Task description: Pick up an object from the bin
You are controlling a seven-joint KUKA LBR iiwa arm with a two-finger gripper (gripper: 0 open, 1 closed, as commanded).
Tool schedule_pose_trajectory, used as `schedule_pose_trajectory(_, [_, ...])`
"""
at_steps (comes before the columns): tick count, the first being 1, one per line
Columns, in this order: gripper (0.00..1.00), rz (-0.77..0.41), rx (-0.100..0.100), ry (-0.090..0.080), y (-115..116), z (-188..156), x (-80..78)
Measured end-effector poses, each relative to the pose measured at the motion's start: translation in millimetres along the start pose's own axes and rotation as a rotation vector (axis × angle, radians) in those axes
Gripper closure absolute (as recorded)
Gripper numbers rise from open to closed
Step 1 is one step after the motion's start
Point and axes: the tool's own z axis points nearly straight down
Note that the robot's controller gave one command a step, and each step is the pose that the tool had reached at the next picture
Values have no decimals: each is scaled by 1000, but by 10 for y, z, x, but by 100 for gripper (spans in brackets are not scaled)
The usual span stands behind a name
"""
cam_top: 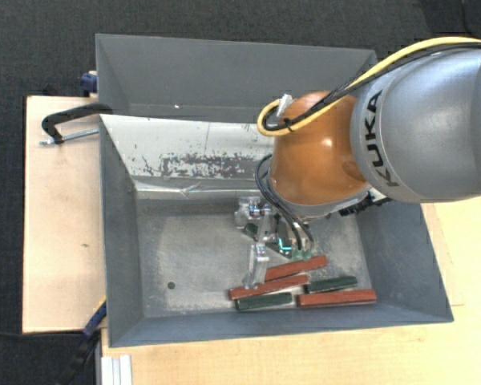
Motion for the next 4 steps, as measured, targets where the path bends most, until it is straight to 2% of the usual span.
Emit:
schedule_pose_trajectory(1, [0,2,-1,-7,-6,-37,-13])
schedule_pose_trajectory(2, [0,-103,-2,-14,-122,175,24])
schedule_pose_trajectory(3, [0,-155,1,-3,-374,371,56])
schedule_pose_trajectory(4, [0,-105,1,-6,-361,569,65])
